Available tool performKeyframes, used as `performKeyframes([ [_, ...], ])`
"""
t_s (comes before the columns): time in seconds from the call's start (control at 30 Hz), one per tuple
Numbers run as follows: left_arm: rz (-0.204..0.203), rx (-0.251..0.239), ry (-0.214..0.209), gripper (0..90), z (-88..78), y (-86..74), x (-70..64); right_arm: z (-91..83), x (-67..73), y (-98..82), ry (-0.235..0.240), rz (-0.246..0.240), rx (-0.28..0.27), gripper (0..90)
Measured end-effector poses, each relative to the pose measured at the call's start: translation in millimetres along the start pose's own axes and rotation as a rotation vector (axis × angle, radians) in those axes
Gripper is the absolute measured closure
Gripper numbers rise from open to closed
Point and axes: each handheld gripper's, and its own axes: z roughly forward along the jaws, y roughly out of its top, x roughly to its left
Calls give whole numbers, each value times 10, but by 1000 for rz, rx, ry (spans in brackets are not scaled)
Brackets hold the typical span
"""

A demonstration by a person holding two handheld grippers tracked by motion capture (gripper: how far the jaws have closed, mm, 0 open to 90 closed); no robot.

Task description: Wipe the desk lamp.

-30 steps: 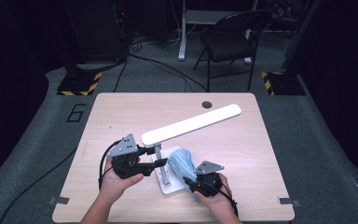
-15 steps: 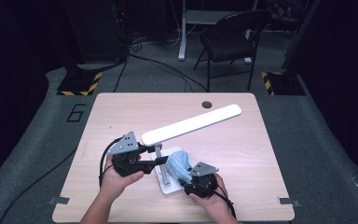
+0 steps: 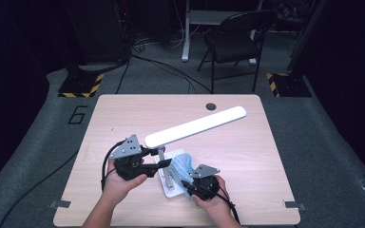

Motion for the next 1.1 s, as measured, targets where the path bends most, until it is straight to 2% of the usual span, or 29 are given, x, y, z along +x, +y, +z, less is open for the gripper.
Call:
performKeyframes([
  [0.07, 2, 3, 2, 511, -1, 1, -4, 10, -8, 1, 7, 4, 8, 618],
  [0.1, 3, 4, 3, 512, 0, 2, -5, 9, -25, 2, 9, -13, 13, 616],
  [0.23, 4, 2, 7, 513, 4, 2, -11, 41, -16, -6, -3, 20, 17, 603],
  [0.3, 2, 1, 4, 513, 4, 0, -10, 49, -27, -3, -5, 10, 17, 609],
  [0.67, 4, -2, 1, 513, 7, -4, -5, 120, -85, 44, 18, 68, 28, 624],
  [0.73, 4, -2, 1, 513, 6, -4, -5, 137, -110, 63, 24, 49, 31, 622],
  [0.83, 6, 1, -2, 513, 6, -2, -2, 153, -125, 91, 35, 72, 52, 619],
  [0.87, 5, 1, -2, 513, 6, -2, -1, 163, -141, 95, 39, 59, 48, 618],
  [0.97, 7, 1, -1, 513, 5, -3, 1, 191, -163, 119, 45, 60, 57, 617],
  [1.1, 6, -3, 0, 513, 7, -5, 1, 242, -183, 158, 31, 47, 55, 617],
])
